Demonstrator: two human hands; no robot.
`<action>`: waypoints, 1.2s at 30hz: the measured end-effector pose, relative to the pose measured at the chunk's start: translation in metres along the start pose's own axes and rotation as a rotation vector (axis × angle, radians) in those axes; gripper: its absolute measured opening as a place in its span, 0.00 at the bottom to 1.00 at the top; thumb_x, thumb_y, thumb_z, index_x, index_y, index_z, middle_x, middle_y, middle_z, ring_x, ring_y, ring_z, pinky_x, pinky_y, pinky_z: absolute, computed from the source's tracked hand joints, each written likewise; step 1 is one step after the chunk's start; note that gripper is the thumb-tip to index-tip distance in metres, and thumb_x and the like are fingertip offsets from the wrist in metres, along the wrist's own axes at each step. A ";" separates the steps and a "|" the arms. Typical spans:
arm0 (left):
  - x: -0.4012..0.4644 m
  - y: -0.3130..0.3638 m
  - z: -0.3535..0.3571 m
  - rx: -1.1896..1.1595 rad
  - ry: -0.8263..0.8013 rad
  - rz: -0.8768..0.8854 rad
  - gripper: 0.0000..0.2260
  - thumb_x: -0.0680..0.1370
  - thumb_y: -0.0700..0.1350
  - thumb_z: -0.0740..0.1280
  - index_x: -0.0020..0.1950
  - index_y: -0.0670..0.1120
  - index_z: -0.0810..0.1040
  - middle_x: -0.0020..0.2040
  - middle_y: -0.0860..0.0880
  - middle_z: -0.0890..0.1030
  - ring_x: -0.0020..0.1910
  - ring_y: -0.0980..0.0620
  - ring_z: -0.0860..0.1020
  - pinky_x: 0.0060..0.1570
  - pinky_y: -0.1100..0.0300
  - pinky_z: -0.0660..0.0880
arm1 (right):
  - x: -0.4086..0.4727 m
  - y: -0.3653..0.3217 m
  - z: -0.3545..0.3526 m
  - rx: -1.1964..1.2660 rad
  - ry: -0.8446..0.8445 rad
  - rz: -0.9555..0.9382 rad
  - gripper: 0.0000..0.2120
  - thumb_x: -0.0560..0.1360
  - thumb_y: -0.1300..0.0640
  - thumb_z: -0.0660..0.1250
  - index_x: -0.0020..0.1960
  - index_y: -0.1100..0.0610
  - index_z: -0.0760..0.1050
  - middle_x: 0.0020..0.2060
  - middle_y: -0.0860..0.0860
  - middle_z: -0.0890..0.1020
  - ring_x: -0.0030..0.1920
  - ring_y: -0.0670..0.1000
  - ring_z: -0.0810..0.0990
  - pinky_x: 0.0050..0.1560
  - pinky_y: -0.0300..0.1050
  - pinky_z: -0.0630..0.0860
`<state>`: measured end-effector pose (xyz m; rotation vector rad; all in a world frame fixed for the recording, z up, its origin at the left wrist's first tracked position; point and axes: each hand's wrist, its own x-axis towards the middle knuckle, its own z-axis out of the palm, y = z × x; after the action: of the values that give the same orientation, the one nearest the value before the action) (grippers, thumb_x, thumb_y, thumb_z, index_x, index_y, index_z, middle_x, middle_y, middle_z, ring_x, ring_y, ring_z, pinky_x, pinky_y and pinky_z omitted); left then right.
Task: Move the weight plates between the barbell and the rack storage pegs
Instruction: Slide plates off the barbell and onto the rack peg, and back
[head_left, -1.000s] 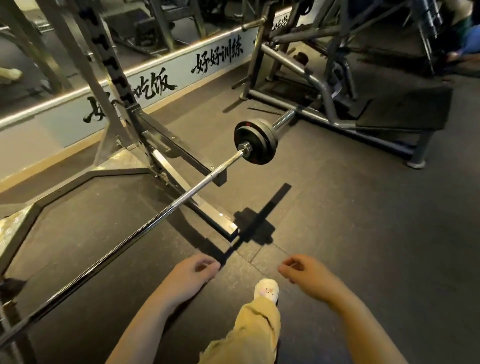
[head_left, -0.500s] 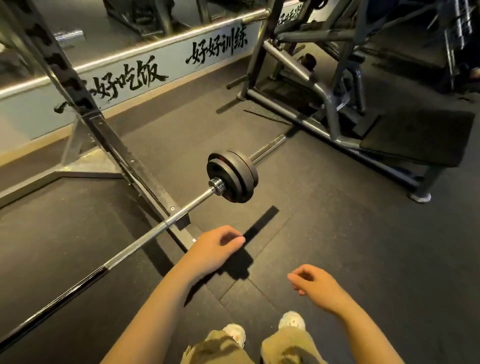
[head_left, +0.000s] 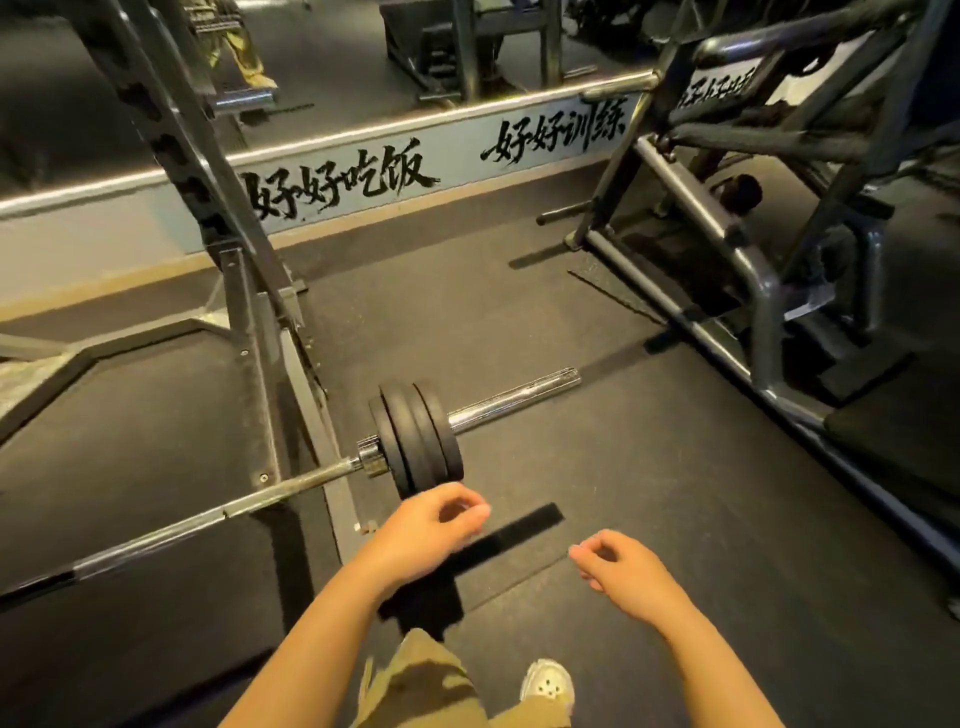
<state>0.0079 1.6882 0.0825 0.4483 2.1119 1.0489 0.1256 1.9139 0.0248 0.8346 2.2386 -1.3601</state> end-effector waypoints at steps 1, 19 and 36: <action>0.010 0.013 0.003 -0.022 0.016 0.006 0.07 0.79 0.53 0.63 0.55 0.56 0.77 0.49 0.56 0.81 0.50 0.60 0.79 0.56 0.59 0.75 | 0.007 -0.001 -0.011 -0.001 -0.026 -0.011 0.09 0.76 0.48 0.66 0.44 0.53 0.76 0.39 0.48 0.80 0.42 0.49 0.77 0.48 0.46 0.74; 0.288 0.108 -0.003 -0.258 0.200 -0.128 0.06 0.78 0.51 0.66 0.49 0.51 0.80 0.45 0.51 0.83 0.48 0.52 0.81 0.49 0.58 0.74 | 0.199 -0.036 -0.248 -0.144 -0.107 0.116 0.09 0.76 0.48 0.66 0.44 0.54 0.76 0.37 0.48 0.79 0.37 0.44 0.76 0.43 0.38 0.73; 0.362 0.147 -0.044 -0.469 0.780 -0.556 0.04 0.78 0.53 0.65 0.50 0.56 0.78 0.46 0.55 0.82 0.49 0.55 0.79 0.51 0.59 0.74 | 0.469 -0.213 -0.296 -0.508 -0.638 -0.214 0.14 0.76 0.48 0.66 0.45 0.59 0.76 0.43 0.56 0.82 0.42 0.50 0.78 0.52 0.47 0.76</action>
<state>-0.2706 1.9639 0.0531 -0.8596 2.2821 1.4413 -0.3734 2.2373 0.0177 -0.0239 2.0270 -0.8865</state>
